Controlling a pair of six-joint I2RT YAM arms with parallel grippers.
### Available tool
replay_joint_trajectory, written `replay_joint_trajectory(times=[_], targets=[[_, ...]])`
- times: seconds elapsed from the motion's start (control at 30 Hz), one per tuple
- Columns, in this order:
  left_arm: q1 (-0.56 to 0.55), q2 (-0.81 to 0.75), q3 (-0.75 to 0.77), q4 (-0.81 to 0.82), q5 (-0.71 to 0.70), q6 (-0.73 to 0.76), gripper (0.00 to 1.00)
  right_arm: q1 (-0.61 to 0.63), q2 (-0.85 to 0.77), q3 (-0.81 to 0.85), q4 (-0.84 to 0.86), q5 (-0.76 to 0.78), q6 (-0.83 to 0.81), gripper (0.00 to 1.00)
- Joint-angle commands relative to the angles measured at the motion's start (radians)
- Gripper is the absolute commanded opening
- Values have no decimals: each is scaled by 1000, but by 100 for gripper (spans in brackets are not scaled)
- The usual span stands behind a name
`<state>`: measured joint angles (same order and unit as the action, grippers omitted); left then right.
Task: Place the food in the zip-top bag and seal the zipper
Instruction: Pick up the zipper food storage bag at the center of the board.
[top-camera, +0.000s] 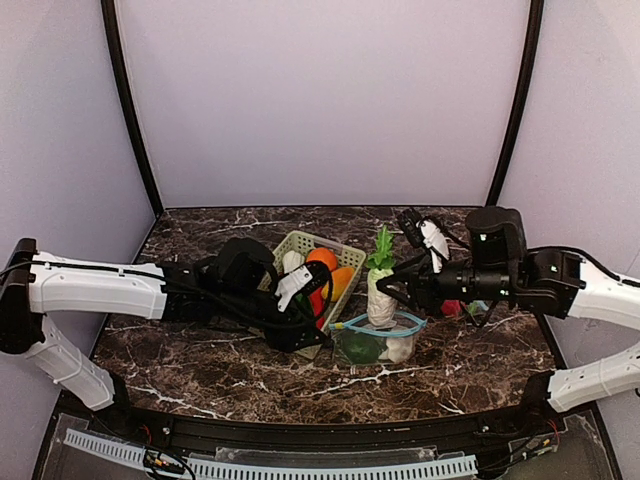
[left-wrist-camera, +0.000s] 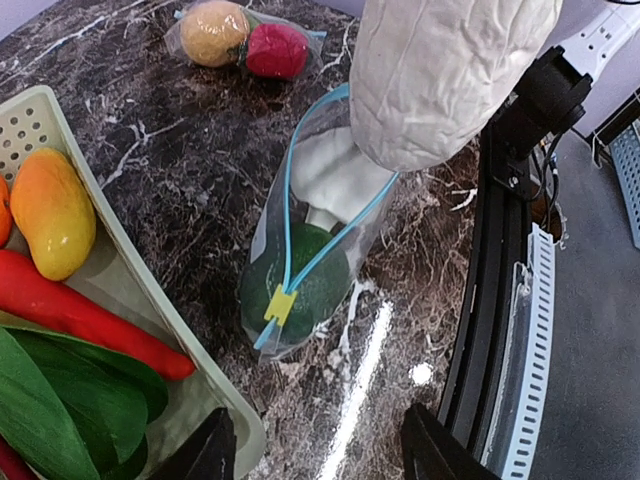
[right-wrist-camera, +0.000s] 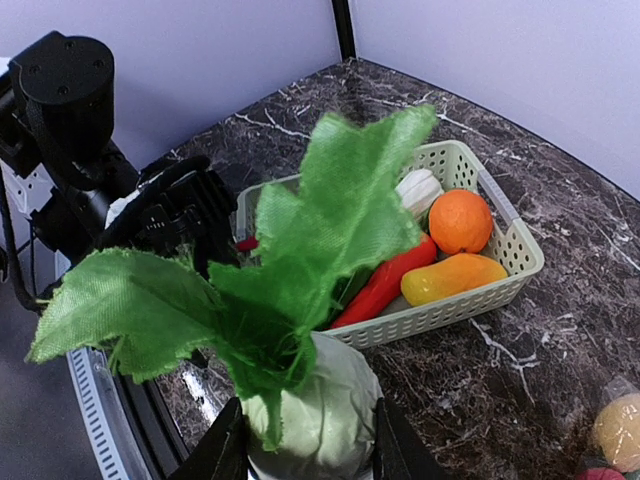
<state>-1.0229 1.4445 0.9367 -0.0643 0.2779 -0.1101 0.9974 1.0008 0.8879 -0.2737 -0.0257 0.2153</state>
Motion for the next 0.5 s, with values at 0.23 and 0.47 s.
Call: replay_joint_trajectory(times=[0.23, 0.47], targets=[[6, 96, 126, -104, 20, 104, 48, -42, 65, 71, -104, -43, -113, 15], [6, 147, 162, -122, 48, 151, 43, -81, 80, 83, -121, -92, -145, 14]])
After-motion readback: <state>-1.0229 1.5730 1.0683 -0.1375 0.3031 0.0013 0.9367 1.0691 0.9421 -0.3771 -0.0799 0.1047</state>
